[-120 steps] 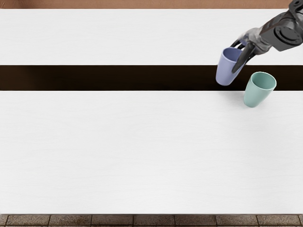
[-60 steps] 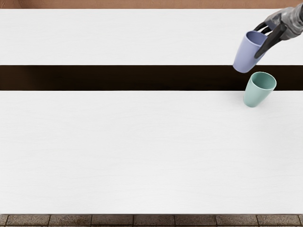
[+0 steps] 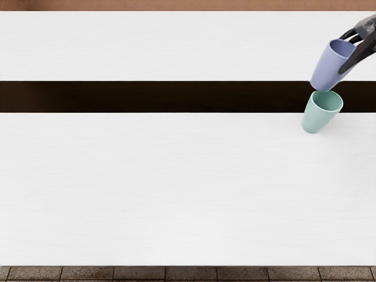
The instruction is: Pick up cup and place in cup with right hand
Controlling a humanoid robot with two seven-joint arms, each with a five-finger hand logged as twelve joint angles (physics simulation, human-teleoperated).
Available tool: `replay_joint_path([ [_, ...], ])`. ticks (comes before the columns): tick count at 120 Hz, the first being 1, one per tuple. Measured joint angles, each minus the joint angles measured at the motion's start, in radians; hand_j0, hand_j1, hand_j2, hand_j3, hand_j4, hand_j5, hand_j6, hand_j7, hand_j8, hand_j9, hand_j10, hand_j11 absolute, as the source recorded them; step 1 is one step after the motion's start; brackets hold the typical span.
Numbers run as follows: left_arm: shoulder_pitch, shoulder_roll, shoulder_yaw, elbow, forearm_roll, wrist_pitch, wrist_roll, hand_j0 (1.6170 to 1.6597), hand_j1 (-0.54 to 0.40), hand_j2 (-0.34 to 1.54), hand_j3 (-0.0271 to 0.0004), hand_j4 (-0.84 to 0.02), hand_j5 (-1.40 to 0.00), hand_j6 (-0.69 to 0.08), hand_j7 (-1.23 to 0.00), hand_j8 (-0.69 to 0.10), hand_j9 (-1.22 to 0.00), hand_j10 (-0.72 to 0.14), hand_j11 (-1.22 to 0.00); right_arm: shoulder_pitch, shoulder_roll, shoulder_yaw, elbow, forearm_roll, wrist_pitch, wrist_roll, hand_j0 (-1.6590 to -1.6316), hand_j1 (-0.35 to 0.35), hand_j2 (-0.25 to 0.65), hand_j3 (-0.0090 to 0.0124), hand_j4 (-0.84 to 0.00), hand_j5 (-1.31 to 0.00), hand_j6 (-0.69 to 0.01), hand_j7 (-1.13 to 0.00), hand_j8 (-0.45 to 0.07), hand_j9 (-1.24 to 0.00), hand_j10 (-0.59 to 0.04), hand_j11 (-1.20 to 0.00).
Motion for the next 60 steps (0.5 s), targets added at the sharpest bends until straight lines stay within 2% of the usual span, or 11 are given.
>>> replay_joint_path([
  [33,0.000,0.000,0.000,0.000,0.000,0.000,0.000,1.6581,0.336,0.00,0.0000,-0.012,-0.01,-0.012,-0.01,-0.012,-0.01,-0.012,-0.01,-0.014,-0.020,0.001,0.018,0.002,0.000,-0.006,-1.6537,0.194,-0.032,-0.0001,-0.225,-0.74,-0.135,-0.67,-0.145,-0.69,-0.385,-0.68],
  [60,0.000,0.000,0.000,0.000,0.000,0.000,0.000,1.6581,0.336,0.00,0.0000,-0.012,-0.01,-0.012,-0.01,-0.012,-0.01,-0.012,-0.01,-0.011,-0.073,-0.001,0.098,0.023,0.000,-0.009,-1.6535,0.199,-0.026,0.0000,-0.217,-0.75,-0.125,-0.68,-0.133,-0.71,-0.375,-0.70],
])
